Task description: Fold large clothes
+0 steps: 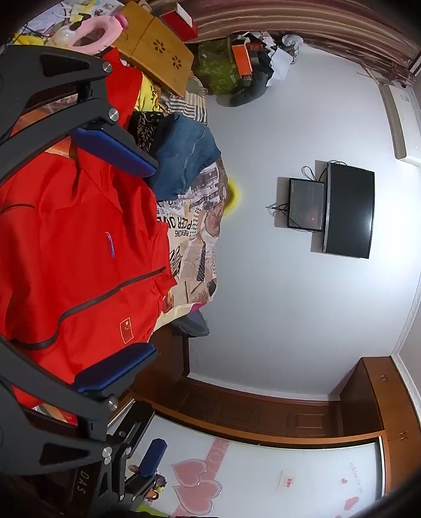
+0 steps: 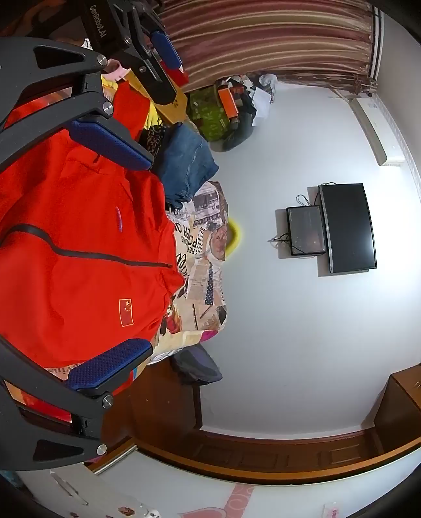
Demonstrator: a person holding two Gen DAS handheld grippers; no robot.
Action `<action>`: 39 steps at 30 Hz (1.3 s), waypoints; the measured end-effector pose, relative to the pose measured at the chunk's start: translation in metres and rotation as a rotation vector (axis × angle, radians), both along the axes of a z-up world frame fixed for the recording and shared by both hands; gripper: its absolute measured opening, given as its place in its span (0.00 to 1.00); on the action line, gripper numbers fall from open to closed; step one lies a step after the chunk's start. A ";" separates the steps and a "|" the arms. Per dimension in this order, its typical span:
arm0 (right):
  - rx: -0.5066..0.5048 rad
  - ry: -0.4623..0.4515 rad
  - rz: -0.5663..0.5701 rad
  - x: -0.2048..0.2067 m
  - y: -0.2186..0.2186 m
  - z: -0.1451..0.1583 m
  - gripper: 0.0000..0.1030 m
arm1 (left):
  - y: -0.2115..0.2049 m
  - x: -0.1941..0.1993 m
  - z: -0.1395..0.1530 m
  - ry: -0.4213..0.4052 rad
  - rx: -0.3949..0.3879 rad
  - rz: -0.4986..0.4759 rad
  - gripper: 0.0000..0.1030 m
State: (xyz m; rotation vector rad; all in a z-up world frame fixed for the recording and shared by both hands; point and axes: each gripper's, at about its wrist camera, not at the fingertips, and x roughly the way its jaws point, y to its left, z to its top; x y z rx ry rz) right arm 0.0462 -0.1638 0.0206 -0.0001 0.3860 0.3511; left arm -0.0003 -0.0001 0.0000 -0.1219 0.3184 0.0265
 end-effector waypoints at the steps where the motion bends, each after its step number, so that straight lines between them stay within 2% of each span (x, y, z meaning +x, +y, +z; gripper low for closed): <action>1: -0.001 0.012 0.000 0.001 0.000 0.000 1.00 | 0.000 0.000 0.000 0.001 -0.001 0.001 1.00; 39: -0.002 0.015 -0.003 0.000 0.002 -0.004 1.00 | 0.011 0.010 -0.011 0.034 -0.026 0.020 1.00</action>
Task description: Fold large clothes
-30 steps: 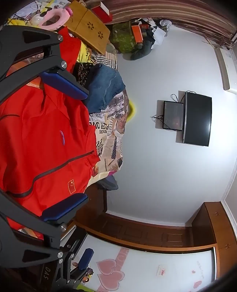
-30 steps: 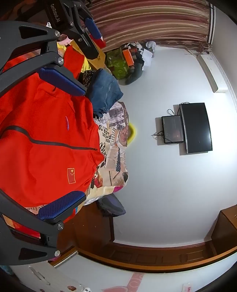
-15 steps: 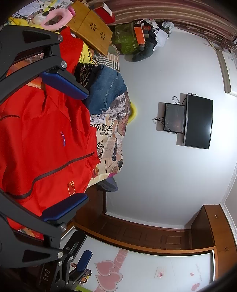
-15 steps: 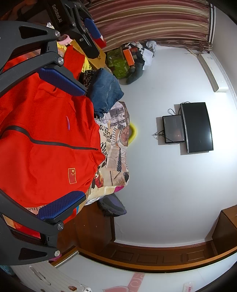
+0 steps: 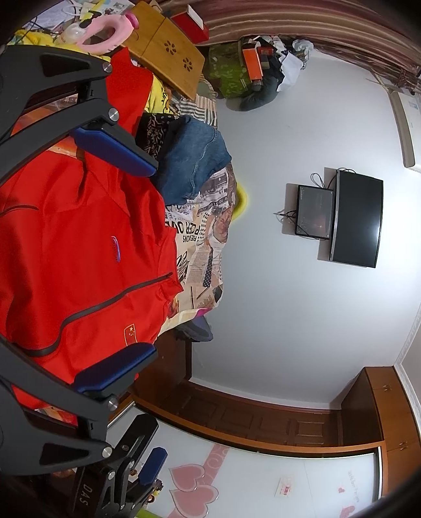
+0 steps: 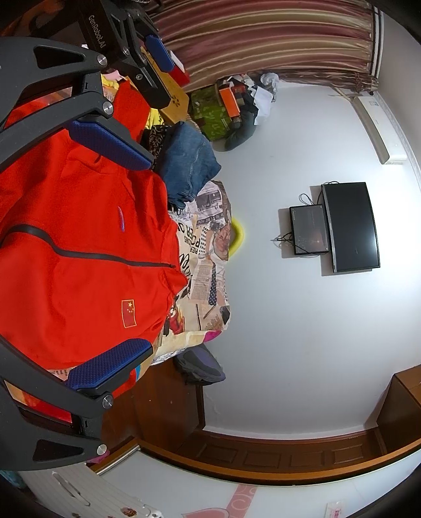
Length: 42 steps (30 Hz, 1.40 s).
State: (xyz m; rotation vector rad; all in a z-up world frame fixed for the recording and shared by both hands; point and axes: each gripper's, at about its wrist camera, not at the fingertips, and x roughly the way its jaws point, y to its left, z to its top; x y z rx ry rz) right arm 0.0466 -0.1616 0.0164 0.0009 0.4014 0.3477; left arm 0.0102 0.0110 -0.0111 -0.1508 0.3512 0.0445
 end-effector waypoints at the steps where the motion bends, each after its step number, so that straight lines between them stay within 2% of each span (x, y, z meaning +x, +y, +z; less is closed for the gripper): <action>1: -0.001 -0.001 0.000 -0.001 0.000 0.000 1.00 | 0.000 0.000 0.000 0.000 0.000 0.001 1.00; 42: -0.009 0.026 -0.003 0.009 0.001 -0.006 1.00 | 0.008 0.002 -0.007 0.012 -0.008 0.012 1.00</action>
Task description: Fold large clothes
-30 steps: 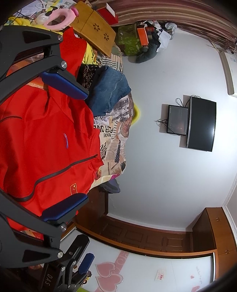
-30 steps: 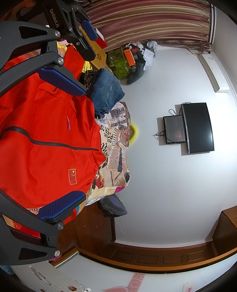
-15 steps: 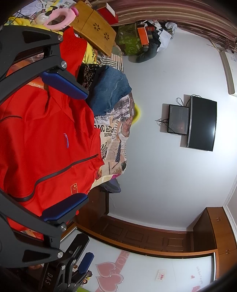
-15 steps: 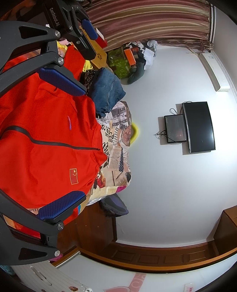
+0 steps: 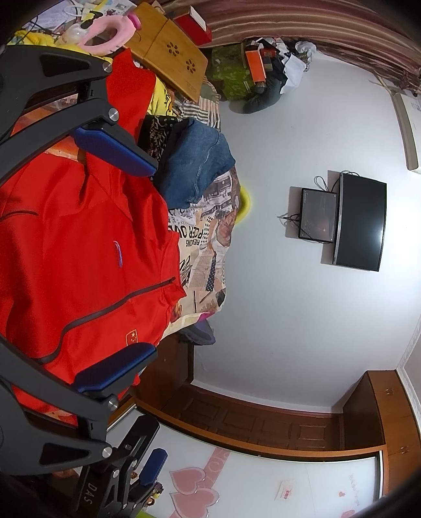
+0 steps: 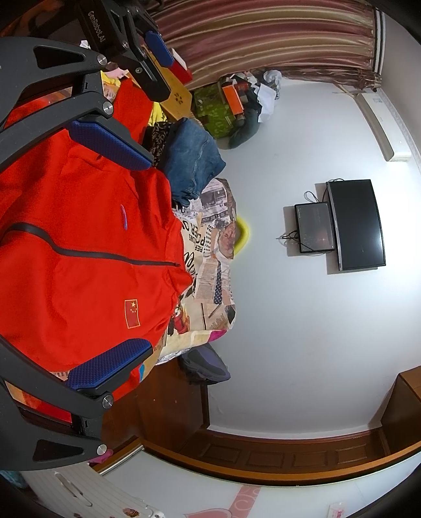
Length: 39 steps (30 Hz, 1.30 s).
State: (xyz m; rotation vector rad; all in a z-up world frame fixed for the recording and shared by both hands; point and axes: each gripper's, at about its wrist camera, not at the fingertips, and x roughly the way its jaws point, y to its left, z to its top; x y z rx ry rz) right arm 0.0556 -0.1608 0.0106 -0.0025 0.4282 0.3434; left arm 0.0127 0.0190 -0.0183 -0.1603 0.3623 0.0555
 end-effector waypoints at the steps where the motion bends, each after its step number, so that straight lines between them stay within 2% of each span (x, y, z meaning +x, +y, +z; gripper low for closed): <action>1: -0.004 0.000 0.000 0.000 0.001 0.000 1.00 | 0.002 0.000 -0.001 0.001 -0.003 0.001 1.00; 8: -0.038 0.003 -0.001 0.007 0.009 0.000 1.00 | 0.020 0.009 -0.003 0.001 -0.013 0.021 1.00; 14: -0.080 0.005 -0.007 0.021 0.020 -0.001 1.00 | 0.057 0.022 -0.004 -0.010 -0.015 0.081 1.00; 19: -0.108 0.011 -0.019 0.038 0.028 -0.005 1.00 | 0.111 0.031 -0.014 -0.018 0.020 0.303 1.00; 22: -0.118 0.029 -0.024 0.051 0.034 -0.010 1.00 | 0.149 0.038 -0.029 0.026 0.020 0.386 1.00; 26: -0.129 0.059 -0.018 0.069 0.041 -0.017 1.00 | 0.201 0.047 -0.055 0.097 -0.016 0.491 1.00; 32: -0.121 0.118 -0.013 0.091 0.048 -0.030 1.00 | 0.292 0.061 -0.112 0.277 -0.163 0.598 1.00; 36: -0.124 0.161 -0.019 0.102 0.052 -0.038 1.00 | 0.345 0.060 -0.152 0.378 -0.310 0.627 1.00; 39: -0.140 0.191 -0.025 0.108 0.055 -0.045 1.00 | 0.380 0.057 -0.182 0.413 -0.446 0.634 0.98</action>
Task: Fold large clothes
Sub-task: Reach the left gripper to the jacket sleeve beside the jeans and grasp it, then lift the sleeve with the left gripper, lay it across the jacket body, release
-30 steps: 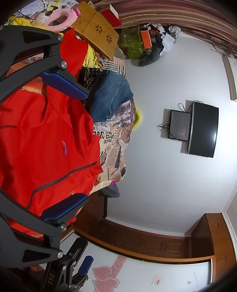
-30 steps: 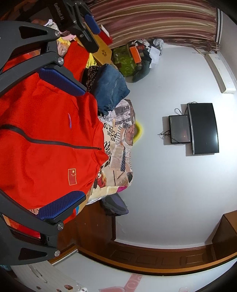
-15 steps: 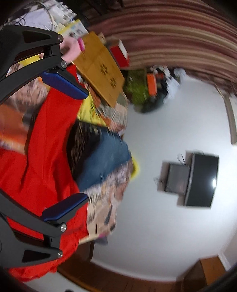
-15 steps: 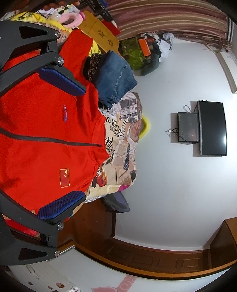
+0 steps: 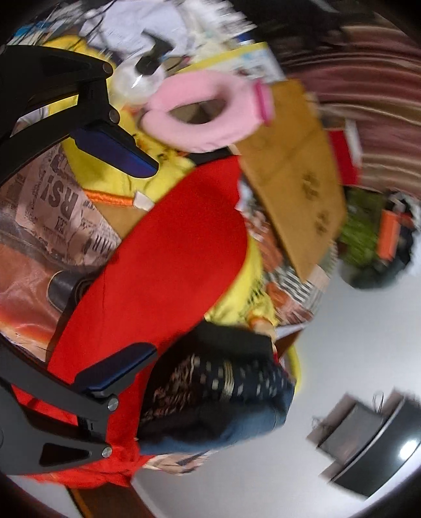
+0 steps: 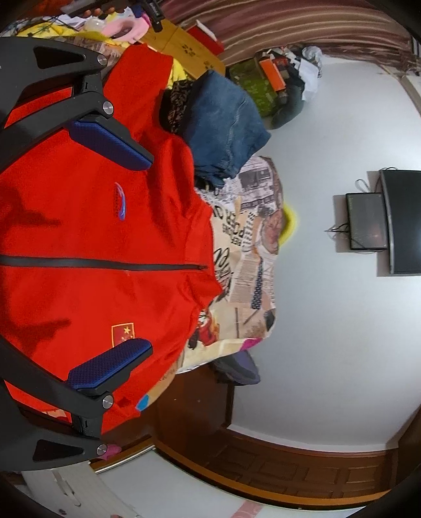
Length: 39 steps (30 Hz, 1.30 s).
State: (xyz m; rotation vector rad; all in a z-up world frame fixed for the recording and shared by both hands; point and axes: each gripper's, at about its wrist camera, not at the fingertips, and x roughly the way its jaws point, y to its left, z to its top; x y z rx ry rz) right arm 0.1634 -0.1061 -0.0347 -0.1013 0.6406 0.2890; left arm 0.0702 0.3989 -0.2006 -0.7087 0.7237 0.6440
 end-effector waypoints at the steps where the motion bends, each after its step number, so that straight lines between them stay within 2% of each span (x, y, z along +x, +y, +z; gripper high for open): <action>1: -0.005 0.010 -0.001 0.001 0.001 -0.002 1.00 | 0.012 -0.001 -0.012 -0.005 -0.056 0.013 0.96; 3: -0.011 0.029 -0.003 0.004 0.002 -0.007 1.00 | 0.031 -0.001 -0.032 -0.005 -0.147 0.026 0.87; 4: -0.013 0.036 -0.004 0.004 0.002 -0.008 1.00 | 0.041 -0.001 -0.044 -0.007 -0.198 0.030 0.86; 10: -0.030 0.074 -0.002 0.012 0.006 -0.013 1.00 | 0.068 -0.002 -0.087 -0.071 -0.392 0.064 0.68; 12: -0.029 0.074 -0.002 0.014 0.007 -0.013 1.00 | 0.071 -0.002 -0.094 -0.084 -0.417 0.074 0.59; 15: -0.030 0.076 -0.004 0.015 0.007 -0.013 1.00 | 0.078 0.002 -0.102 -0.092 -0.414 0.080 0.52; 17: -0.033 0.077 -0.003 0.016 0.008 -0.013 1.00 | 0.082 0.008 -0.106 -0.082 -0.394 0.077 0.48; 19: -0.037 0.077 -0.001 0.016 0.009 -0.013 1.00 | 0.083 0.015 -0.108 -0.048 -0.349 0.073 0.34; 21: -0.039 0.075 0.002 0.015 0.010 -0.014 1.00 | 0.081 0.021 -0.103 0.000 -0.276 0.075 0.10; 24: -0.047 0.072 0.007 0.014 0.011 -0.013 1.00 | 0.069 0.028 -0.082 0.056 -0.125 0.056 0.03; 28: -0.062 0.068 0.018 0.013 0.011 -0.011 1.00 | 0.044 0.039 -0.038 0.047 0.040 -0.004 0.03; 30: -0.062 0.052 0.015 0.012 0.010 -0.008 1.00 | 0.029 0.046 -0.010 0.009 0.097 -0.051 0.03; 39: -0.031 -0.007 0.061 0.009 0.001 0.009 1.00 | -0.057 0.067 0.109 -0.237 0.214 -0.253 0.02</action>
